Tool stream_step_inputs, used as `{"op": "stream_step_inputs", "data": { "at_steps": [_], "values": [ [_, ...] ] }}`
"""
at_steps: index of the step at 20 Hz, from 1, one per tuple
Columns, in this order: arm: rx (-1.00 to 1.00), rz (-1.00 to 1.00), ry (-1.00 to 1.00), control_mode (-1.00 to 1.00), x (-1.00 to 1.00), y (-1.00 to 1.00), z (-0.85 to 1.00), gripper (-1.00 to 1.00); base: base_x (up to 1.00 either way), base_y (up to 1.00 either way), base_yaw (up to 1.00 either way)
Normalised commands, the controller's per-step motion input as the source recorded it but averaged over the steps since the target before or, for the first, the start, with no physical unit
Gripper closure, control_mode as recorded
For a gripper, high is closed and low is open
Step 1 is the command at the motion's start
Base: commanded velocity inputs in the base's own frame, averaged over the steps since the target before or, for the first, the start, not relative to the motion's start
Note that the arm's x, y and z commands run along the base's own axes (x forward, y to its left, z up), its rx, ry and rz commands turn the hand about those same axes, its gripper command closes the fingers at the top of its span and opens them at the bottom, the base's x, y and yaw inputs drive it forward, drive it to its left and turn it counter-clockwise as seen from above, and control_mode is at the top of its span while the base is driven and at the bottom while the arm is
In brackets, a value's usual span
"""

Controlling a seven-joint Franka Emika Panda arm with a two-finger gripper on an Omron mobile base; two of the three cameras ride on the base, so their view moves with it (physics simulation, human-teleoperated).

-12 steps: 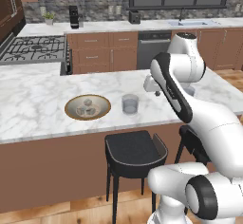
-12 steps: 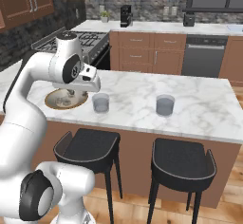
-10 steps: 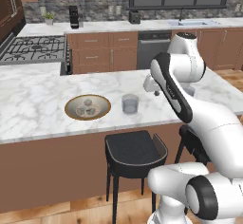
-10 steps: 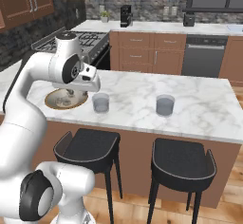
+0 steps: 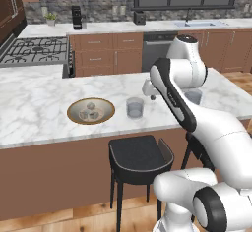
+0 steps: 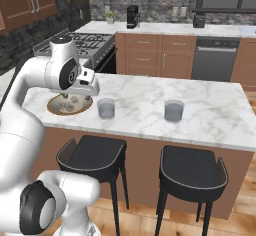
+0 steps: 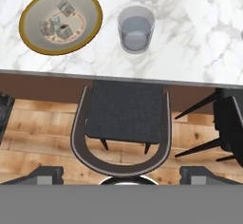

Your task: There are four ice cubes in the ice bowl. Place two ice cubes in each glass of water.

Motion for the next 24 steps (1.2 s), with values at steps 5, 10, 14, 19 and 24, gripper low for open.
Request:
{"op": "stream_step_inputs", "data": {
  "at_steps": [5, 10, 14, 19, 24],
  "values": [
    [0.0, 0.0, 0.0, -1.0, 0.11, 0.24, 0.0, -1.0, 0.0, 0.0, 0.0],
    [0.0, 0.0, 0.0, -1.0, 0.18, 0.27, 0.0, -1.0, 0.0, 0.0, 0.0],
    [0.0, 0.0, 0.0, -1.0, 0.19, 0.21, 0.0, -1.0, 0.0, 0.0, 0.0],
    [0.0, 0.0, 0.0, -1.0, 0.21, 0.19, 0.0, -1.0, 0.0, 0.0, 0.0],
    [0.0, 0.0, 0.0, -1.0, 0.2, 0.19, -0.01, -1.0, 0.0, 0.0, 0.0]
  ]
}}
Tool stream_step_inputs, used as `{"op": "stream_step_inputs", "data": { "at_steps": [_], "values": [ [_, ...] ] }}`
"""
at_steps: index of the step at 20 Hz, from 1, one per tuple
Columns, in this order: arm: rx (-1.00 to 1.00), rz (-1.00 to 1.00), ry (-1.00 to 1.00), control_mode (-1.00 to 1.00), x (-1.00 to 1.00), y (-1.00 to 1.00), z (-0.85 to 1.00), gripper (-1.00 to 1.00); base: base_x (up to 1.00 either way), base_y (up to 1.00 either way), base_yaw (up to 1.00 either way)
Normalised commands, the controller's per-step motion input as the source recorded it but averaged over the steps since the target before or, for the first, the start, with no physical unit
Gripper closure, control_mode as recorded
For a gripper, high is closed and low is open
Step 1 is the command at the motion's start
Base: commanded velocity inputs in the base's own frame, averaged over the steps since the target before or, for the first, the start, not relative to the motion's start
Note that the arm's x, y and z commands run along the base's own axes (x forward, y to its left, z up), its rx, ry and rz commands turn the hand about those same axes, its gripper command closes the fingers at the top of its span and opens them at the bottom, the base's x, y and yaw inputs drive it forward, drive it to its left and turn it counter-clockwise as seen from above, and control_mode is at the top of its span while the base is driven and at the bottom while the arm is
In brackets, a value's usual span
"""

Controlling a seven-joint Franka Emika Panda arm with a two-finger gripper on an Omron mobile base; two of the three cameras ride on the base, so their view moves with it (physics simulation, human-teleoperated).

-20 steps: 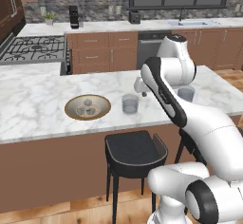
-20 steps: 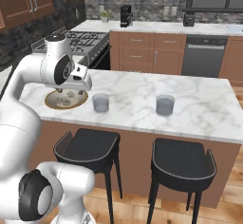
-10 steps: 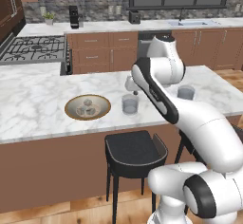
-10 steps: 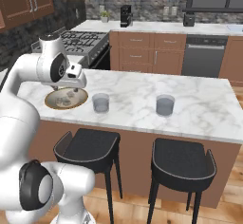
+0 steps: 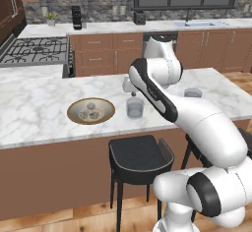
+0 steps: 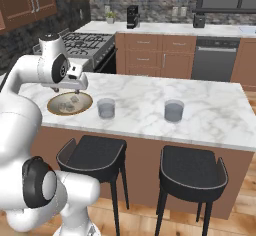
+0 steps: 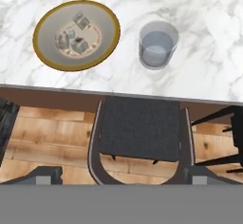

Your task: There are four ice cubes in the ice bowl. Place two ice cubes in each glass of water.

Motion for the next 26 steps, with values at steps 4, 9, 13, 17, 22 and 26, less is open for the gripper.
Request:
{"op": "stream_step_inputs", "data": {
  "at_steps": [4, 9, 13, 17, 22, 26],
  "values": [
    [0.0, 0.0, 0.01, -1.0, 0.23, 0.18, -0.03, -1.0, 0.0, 0.0, 0.0],
    [0.0, 0.0, 0.0, -1.0, 0.25, 0.15, -0.02, -1.0, 0.0, 0.0, 0.0],
    [0.0, -0.06, 0.0, -1.0, 0.22, 0.14, -0.01, -1.0, 0.0, 0.0, 0.0],
    [0.0, -0.21, 0.0, -1.0, 0.19, 0.14, -0.03, -1.0, 0.0, 0.0, 0.0],
    [0.0, -0.28, 0.0, -1.0, 0.22, 0.17, -0.04, -1.0, 0.0, 0.0, 0.0],
    [0.06, -0.21, 0.0, -1.0, 0.21, 0.1, -0.03, -1.0, 0.0, 0.0, 0.0]
  ]
}}
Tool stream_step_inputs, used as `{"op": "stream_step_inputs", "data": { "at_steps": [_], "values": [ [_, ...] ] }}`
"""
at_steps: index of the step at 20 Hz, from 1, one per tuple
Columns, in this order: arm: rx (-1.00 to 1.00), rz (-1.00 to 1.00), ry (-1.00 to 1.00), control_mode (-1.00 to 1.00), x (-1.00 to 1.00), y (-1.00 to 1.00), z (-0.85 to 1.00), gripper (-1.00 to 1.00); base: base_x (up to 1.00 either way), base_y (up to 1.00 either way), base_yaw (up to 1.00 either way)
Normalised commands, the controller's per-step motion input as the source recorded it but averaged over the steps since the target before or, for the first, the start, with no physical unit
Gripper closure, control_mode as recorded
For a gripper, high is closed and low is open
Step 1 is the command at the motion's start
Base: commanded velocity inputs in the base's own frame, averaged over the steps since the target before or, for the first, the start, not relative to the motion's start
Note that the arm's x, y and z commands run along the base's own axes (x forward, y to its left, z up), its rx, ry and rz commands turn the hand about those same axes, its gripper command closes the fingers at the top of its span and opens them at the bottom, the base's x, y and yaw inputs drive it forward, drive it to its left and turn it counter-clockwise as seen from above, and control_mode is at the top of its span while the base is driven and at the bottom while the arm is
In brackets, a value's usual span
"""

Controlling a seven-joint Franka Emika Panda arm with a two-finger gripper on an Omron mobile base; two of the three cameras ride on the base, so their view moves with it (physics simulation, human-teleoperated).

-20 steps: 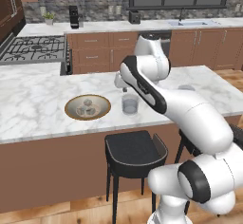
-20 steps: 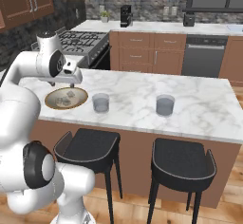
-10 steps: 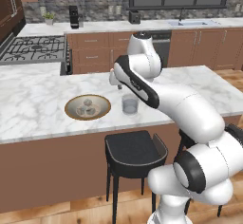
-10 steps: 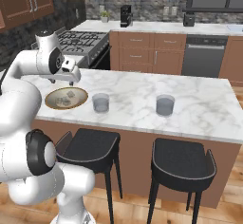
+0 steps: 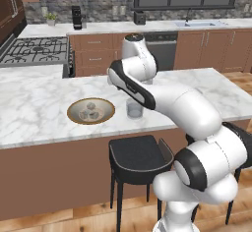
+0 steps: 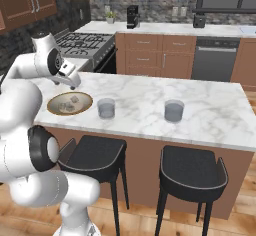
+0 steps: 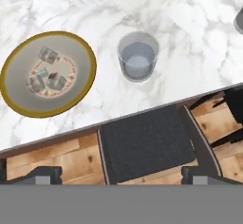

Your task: There are four ice cubes in the ice bowl. Place two ice cubes in each glass of water.

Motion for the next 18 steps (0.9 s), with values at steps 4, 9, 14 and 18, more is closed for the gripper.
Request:
{"op": "stream_step_inputs", "data": {
  "at_steps": [4, 9, 14, 18],
  "values": [
    [0.02, -0.12, 0.0, -1.0, 0.27, 0.1, -0.06, -1.0, 0.0, 0.0, 0.0],
    [0.03, -0.09, 0.02, -1.0, 0.3, 0.11, -0.14, -1.0, 0.0, 0.0, 0.0],
    [0.12, 0.0, 0.04, -1.0, 0.25, 0.06, -0.21, -1.0, 0.0, 0.0, 0.0],
    [0.1, 0.06, 0.03, -1.0, 0.37, 0.12, -0.3, -1.0, 0.0, 0.0, 0.0]
  ]
}}
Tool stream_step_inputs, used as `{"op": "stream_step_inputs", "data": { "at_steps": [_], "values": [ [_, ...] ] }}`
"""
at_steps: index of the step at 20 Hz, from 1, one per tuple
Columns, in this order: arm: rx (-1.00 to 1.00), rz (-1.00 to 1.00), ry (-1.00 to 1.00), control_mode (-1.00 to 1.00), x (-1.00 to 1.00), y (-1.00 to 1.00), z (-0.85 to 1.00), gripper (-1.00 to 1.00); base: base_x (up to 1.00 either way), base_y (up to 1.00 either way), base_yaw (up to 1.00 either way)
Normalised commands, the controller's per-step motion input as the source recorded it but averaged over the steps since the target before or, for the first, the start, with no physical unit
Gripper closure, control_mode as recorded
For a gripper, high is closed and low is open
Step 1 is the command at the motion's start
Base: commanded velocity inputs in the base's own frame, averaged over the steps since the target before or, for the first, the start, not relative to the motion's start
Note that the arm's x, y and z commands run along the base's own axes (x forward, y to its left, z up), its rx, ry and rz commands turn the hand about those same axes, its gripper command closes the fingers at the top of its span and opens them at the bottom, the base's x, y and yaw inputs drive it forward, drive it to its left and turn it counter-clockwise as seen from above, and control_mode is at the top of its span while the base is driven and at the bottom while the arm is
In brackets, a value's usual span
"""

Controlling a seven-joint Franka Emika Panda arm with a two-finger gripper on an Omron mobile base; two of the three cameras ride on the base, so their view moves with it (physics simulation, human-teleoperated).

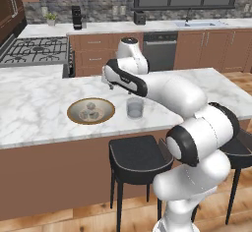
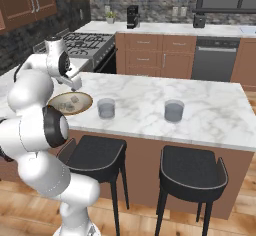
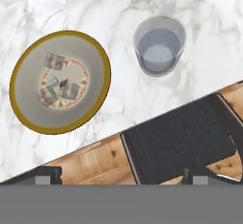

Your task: There are four ice cubes in the ice bowl. Place two ice cubes in each glass of water.

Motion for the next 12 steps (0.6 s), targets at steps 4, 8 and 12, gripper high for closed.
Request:
{"op": "stream_step_inputs", "data": {
  "at_steps": [4, 8, 12],
  "values": [
    [0.09, 0.08, 0.02, -1.0, 0.41, 0.16, -0.39, -1.0, 0.0, 0.0, 0.0],
    [0.02, 0.05, 0.01, -1.0, 0.47, 0.26, -0.38, -1.0, 0.0, 0.0, 0.0],
    [0.0, 0.0, 0.07, -1.0, 0.58, 0.27, -0.31, -1.0, 0.0, 0.0, 0.0]
  ]
}}
